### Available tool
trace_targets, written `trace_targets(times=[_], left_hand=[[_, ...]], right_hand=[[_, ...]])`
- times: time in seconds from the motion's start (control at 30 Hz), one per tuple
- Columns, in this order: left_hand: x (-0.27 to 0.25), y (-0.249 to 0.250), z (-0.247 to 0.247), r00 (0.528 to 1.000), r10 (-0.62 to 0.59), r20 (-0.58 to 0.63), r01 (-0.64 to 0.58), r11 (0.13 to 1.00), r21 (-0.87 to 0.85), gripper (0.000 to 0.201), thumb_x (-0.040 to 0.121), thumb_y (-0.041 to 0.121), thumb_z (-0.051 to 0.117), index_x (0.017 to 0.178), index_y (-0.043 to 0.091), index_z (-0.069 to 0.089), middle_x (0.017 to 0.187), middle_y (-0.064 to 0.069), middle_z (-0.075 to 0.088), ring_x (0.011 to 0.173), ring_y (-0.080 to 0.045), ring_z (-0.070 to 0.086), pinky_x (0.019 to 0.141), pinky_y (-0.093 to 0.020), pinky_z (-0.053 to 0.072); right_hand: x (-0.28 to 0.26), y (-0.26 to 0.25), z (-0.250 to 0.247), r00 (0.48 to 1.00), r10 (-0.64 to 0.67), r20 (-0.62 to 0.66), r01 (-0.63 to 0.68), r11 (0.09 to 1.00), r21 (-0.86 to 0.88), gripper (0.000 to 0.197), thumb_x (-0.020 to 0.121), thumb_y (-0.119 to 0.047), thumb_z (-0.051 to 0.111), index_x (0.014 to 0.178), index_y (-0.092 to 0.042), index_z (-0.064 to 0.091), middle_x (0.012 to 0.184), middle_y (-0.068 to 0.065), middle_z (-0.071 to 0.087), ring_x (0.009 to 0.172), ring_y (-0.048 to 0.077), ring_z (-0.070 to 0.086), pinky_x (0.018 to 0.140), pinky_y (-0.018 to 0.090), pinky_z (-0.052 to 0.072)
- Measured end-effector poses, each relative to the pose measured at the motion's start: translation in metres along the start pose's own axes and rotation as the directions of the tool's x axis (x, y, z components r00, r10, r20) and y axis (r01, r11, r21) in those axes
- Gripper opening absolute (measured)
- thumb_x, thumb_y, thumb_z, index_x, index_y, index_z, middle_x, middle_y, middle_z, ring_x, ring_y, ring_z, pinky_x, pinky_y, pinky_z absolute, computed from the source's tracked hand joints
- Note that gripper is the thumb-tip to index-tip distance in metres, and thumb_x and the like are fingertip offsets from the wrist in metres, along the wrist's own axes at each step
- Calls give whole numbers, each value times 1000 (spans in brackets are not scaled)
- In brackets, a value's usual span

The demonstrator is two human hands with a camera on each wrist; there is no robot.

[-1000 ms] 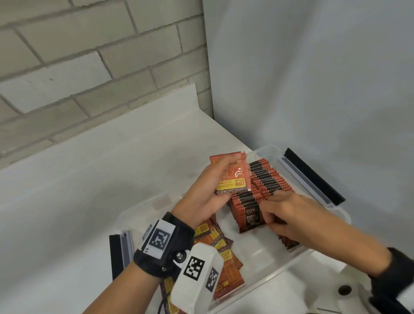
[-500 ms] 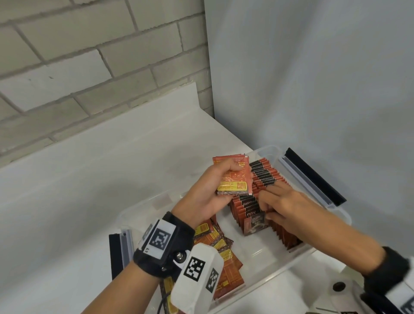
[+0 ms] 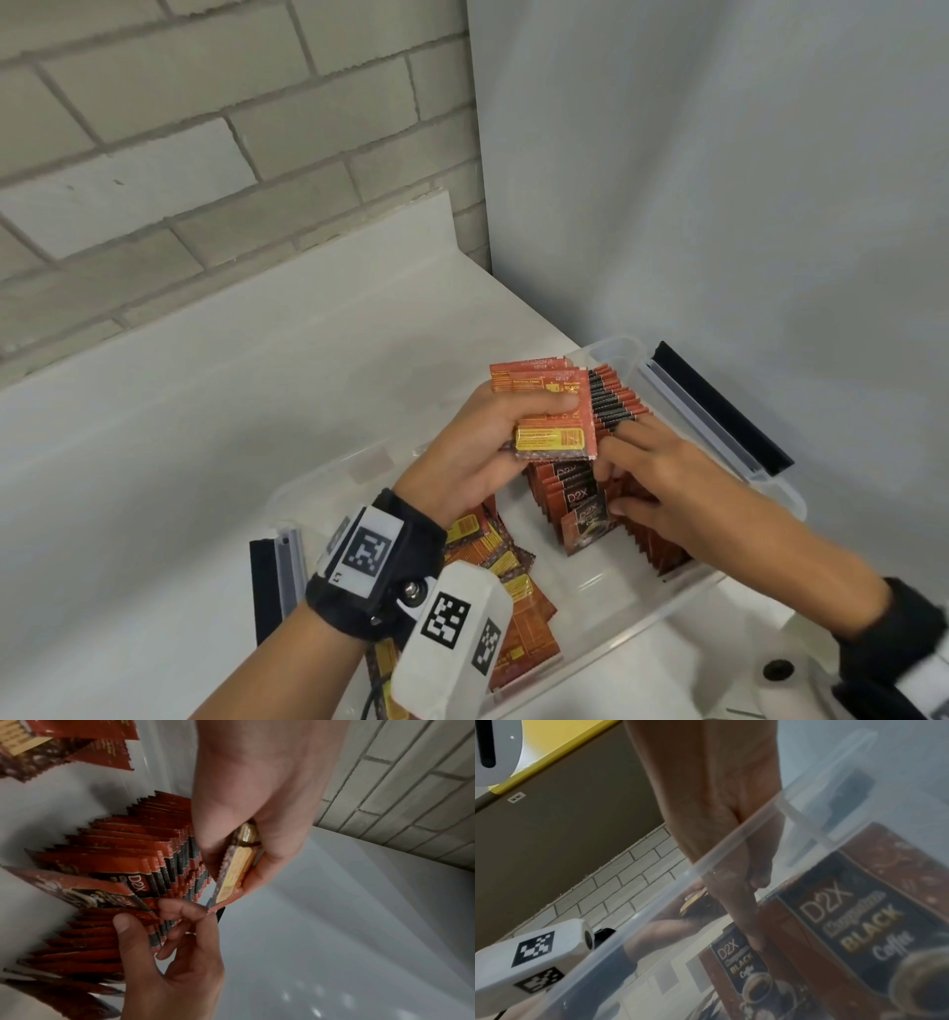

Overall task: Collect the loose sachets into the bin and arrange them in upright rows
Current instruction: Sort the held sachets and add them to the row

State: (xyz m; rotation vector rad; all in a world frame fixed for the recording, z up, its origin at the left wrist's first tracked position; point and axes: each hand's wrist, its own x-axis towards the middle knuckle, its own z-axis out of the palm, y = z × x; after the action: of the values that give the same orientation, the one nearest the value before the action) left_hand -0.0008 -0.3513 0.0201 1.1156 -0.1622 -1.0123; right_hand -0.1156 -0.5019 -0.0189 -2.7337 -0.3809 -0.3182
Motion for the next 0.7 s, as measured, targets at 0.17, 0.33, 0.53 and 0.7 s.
trace_targets(times=[0.17,0.33,0.53,0.7], left_hand=[[0,-1,0,1000,23,14,-24,997,70,25,82,-2,65,106,7,66,92,-7,73,85,-21,71,70,-27,57],[-2,-1,1,998,23,57,-29,995,99,30,81,-3,67,110,7,64,96,-9,72,91,-24,70,77,-31,57],[-3,0,6,998,-24,56,23,1000,19,36,87,29,60,114,5,61,107,-15,69,100,-24,67,85,-31,55],[-3,1,1,987,-130,89,137,988,-71,77,90,68,26,120,7,61,110,-12,68,95,-19,66,85,-28,52]], right_hand=[[-1,-2,-13,981,155,118,-175,966,189,36,67,-17,86,85,-30,57,89,-17,50,83,3,51,68,6,36],[3,-15,-33,911,397,112,-389,740,548,36,65,-50,71,94,-31,61,81,-7,66,71,1,58,62,15,46],[7,-16,-29,874,482,60,-364,568,738,25,75,-29,68,100,-27,67,84,-3,70,77,17,64,76,25,54],[7,-16,-37,848,523,-83,-255,540,802,12,73,-24,69,84,-20,71,81,0,70,74,17,61,72,17,52]])
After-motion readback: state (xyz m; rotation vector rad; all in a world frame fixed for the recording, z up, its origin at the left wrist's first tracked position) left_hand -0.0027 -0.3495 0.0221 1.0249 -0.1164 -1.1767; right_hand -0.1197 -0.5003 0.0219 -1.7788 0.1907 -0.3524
